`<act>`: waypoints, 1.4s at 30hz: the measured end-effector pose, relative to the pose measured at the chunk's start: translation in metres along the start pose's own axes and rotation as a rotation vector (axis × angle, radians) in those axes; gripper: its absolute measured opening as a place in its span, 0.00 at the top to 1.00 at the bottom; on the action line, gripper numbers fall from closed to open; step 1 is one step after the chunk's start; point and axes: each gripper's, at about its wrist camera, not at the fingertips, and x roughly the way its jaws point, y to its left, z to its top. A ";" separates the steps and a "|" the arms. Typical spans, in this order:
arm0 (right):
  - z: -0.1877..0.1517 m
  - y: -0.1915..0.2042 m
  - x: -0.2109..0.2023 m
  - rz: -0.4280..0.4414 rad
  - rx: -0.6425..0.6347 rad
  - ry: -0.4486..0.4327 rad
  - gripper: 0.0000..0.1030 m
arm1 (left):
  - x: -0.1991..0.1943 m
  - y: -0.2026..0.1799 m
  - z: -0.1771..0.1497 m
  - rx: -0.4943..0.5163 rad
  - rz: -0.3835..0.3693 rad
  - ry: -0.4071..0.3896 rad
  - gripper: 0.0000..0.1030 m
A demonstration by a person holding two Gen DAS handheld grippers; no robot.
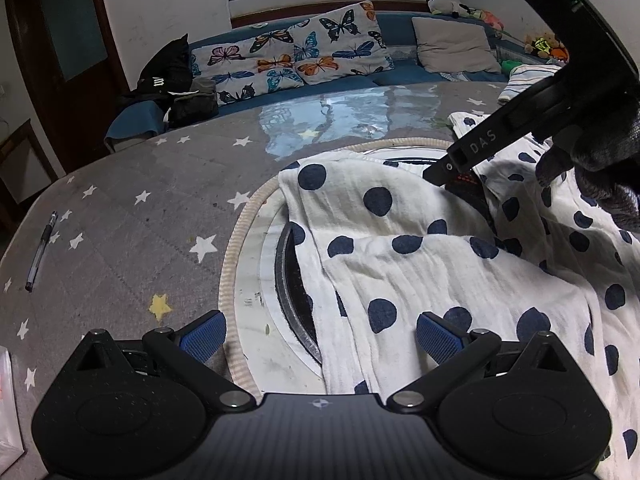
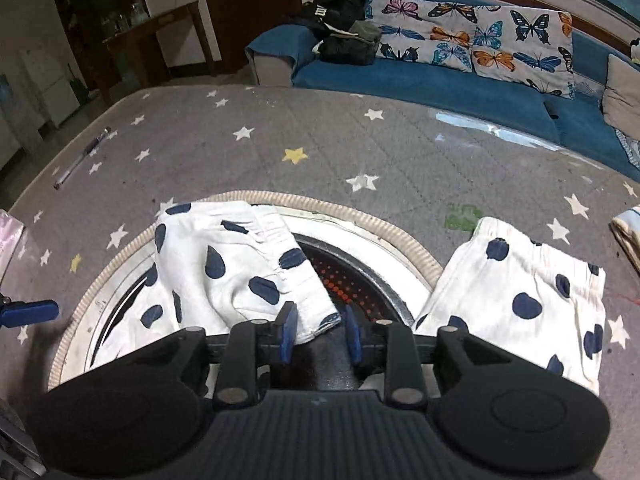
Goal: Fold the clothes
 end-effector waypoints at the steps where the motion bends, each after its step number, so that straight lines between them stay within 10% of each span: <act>1: 0.000 0.001 0.001 0.001 -0.003 0.005 0.75 | 0.000 0.000 0.000 0.000 0.000 0.000 0.00; 16: 0.057 0.010 -0.001 -0.245 -0.150 -0.222 0.80 | 0.004 0.001 0.001 -0.001 0.005 0.007 0.00; 29: 0.042 0.024 0.032 -0.030 -0.178 -0.058 0.70 | 0.005 0.001 0.003 -0.004 0.000 0.005 0.00; 42: 0.042 0.056 0.064 -0.084 -0.270 -0.082 0.56 | 0.010 0.003 0.003 -0.017 0.002 0.018 0.00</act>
